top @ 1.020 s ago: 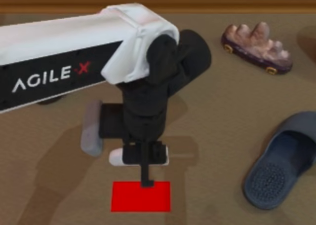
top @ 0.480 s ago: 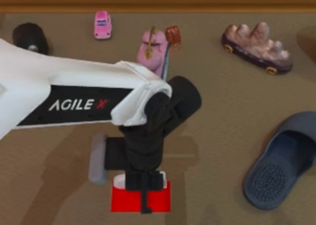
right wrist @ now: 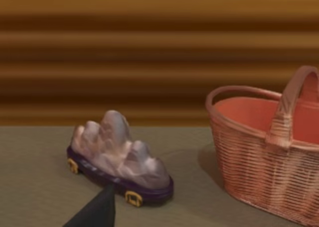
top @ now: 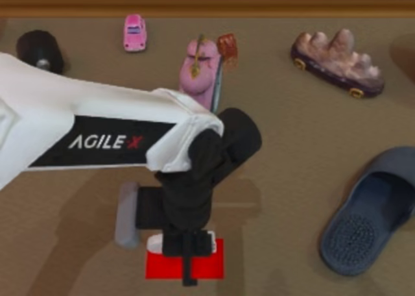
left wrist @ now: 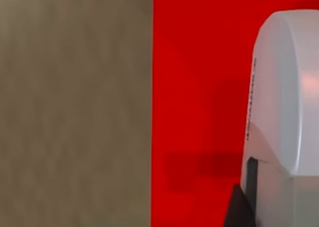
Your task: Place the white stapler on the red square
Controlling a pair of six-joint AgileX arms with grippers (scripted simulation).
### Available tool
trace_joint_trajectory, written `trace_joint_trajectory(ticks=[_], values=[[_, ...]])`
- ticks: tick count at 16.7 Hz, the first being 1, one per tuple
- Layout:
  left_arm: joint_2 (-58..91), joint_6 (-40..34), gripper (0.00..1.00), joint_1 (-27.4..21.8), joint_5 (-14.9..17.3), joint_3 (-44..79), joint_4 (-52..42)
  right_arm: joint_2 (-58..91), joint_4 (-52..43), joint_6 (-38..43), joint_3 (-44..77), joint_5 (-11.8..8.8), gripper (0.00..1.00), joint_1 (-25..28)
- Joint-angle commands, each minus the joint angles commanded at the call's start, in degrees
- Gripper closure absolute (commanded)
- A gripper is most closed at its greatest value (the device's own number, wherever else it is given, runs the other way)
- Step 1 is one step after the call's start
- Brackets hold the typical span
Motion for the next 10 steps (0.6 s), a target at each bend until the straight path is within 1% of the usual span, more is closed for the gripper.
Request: trace_joint_trajectory(ticks=[10], values=[[0.0, 0.0, 0.10, 0.0, 0.0, 0.0, 0.0, 0.0, 0.0, 0.0, 0.0, 0.0, 0.00, 0.0]])
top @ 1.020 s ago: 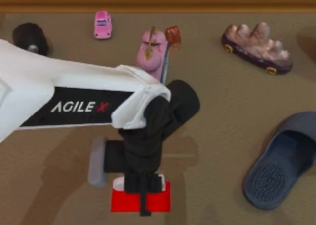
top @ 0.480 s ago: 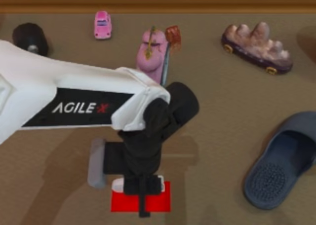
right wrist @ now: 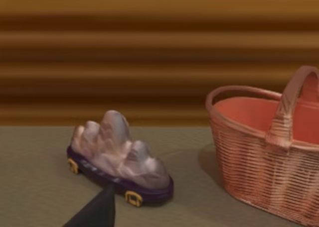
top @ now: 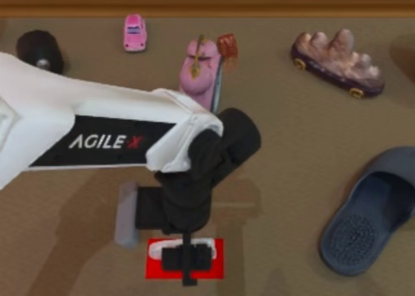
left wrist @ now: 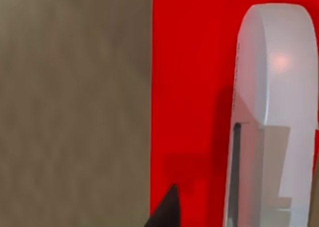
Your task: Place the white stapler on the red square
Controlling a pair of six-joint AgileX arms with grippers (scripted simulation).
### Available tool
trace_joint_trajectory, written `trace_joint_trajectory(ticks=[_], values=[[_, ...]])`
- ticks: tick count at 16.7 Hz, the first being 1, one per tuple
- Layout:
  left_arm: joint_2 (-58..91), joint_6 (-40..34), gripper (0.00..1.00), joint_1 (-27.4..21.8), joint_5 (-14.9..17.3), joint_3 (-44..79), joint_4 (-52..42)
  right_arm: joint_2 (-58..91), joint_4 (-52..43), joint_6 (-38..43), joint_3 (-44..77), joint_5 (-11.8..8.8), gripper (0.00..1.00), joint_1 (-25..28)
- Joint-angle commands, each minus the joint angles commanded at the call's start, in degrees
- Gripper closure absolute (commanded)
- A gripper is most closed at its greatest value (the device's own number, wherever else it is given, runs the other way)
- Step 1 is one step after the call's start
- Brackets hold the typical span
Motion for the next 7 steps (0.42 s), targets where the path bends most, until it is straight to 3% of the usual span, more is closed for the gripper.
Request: trace_joint_trajectory(ticks=[2, 7], values=[[0.0, 0.0, 0.00, 0.0, 0.0, 0.0, 0.0, 0.0, 0.0, 0.0, 0.0, 0.0, 0.00, 0.0], [0.0, 0.0, 0.00, 0.0, 0.0, 0.0, 0.0, 0.0, 0.0, 0.0, 0.0, 0.0, 0.00, 0.0]])
